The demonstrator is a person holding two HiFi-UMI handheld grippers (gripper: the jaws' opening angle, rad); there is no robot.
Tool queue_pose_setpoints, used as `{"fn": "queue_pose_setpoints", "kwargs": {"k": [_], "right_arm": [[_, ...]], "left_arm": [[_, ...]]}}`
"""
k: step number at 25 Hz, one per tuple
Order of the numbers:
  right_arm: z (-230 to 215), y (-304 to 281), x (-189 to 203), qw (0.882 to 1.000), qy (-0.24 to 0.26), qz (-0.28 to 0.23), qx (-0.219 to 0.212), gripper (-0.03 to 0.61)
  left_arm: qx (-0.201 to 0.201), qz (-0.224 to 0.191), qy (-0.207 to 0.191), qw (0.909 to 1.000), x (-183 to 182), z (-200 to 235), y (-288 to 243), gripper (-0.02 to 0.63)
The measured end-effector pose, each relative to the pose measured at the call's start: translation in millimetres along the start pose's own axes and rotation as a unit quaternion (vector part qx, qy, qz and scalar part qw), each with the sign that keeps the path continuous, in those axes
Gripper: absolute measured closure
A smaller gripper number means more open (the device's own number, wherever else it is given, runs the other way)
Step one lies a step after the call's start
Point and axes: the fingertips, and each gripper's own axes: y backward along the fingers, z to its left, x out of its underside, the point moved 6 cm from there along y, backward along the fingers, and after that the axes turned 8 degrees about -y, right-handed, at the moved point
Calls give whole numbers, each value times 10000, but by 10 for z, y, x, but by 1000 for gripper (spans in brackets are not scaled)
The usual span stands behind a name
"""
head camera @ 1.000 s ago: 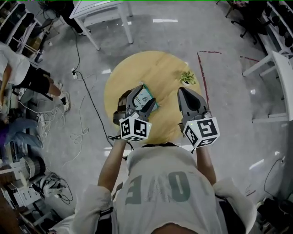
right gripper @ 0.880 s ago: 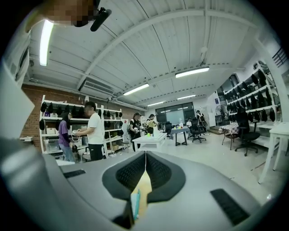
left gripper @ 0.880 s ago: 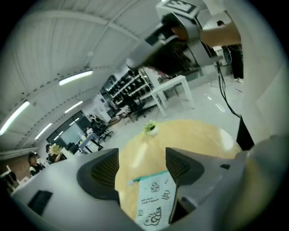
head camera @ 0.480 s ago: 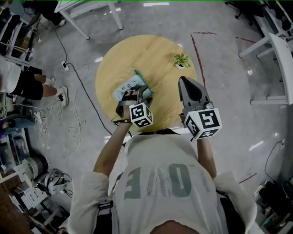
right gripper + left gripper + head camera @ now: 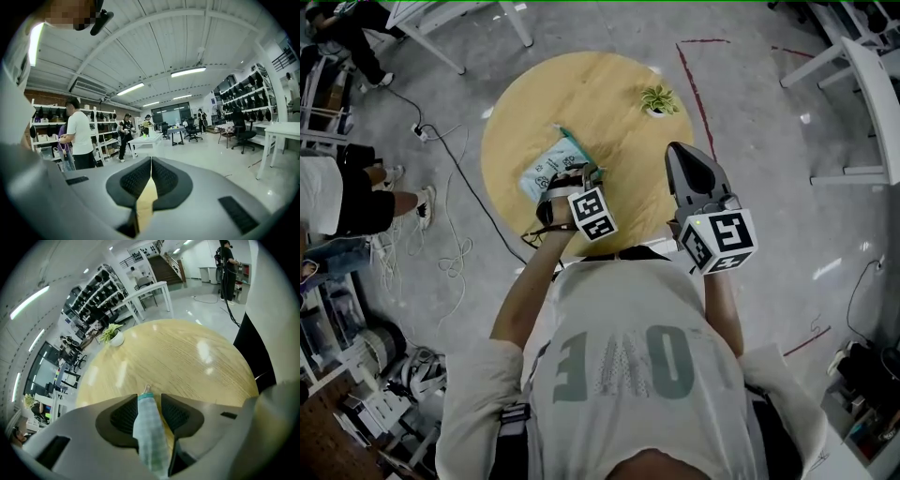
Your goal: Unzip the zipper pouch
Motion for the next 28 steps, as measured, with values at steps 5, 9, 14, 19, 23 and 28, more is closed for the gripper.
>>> {"fn": "queue_pose_setpoints", "kwargs": {"k": [5, 9, 14, 19, 23, 28], "right_arm": [[-37, 30, 17, 10000, -35, 21, 53, 548], [-20, 38, 28, 10000, -41, 26, 65, 548], [-16, 55, 57, 9999, -49, 69, 65, 548], [-26, 57, 84, 9999, -59, 101, 71, 548], [-44, 70, 82, 9999, -65, 81, 60, 548], [-66, 124, 74, 10000, -69, 25, 63, 548]], "left_arm": [[167, 92, -30, 9998, 7, -3, -54, 445], [265, 146, -46, 9995, 38, -7, -77, 445], [352, 138, -49, 9993, 54, 0, -100, 462], [533, 62, 191, 9984, 73, -4, -117, 495], [539, 45, 292, 9981, 81, -8, -122, 525], [391, -56, 452, 9982, 56, 69, -12, 558]]}}
